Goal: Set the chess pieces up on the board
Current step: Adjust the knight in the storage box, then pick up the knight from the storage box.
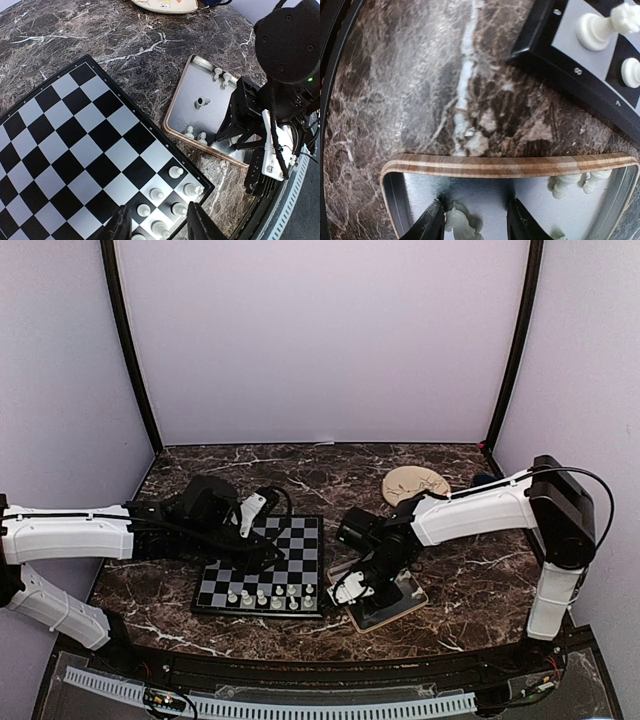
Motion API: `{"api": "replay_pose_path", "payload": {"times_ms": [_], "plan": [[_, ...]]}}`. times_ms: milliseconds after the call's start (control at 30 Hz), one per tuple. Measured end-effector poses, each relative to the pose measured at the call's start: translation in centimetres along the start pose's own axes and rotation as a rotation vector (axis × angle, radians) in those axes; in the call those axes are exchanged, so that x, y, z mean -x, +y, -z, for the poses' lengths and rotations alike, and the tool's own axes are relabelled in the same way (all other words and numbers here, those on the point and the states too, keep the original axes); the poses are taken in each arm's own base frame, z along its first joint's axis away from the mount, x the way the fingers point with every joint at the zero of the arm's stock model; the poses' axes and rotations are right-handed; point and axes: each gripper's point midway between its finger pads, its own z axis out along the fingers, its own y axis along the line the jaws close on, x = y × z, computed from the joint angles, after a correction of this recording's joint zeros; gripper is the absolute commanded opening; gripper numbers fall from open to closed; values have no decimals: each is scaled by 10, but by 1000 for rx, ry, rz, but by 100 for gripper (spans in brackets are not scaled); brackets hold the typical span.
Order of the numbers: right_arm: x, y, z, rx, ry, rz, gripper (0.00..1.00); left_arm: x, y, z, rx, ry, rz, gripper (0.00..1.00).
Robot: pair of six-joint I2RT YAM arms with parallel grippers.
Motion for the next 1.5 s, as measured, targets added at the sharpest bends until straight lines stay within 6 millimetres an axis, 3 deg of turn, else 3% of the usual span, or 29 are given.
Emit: {"api": "replay_pose_path", "payload": {"times_ms": [233,700,1000,1500], "plan": [[-4,-25,7,17,-68,-147,45,4,-1,-1,-7,-17,-1,40],[-17,-2,8,119,-72,-183,41,3,-3,-4,-18,-13,3,40],[-26,-13,9,36,-37,-223,32,2,-3,-6,-20,-7,3,40],[-37,-9,10,-19,-14,-233,19,3,-6,-8,-36,-8,2,40]]}}
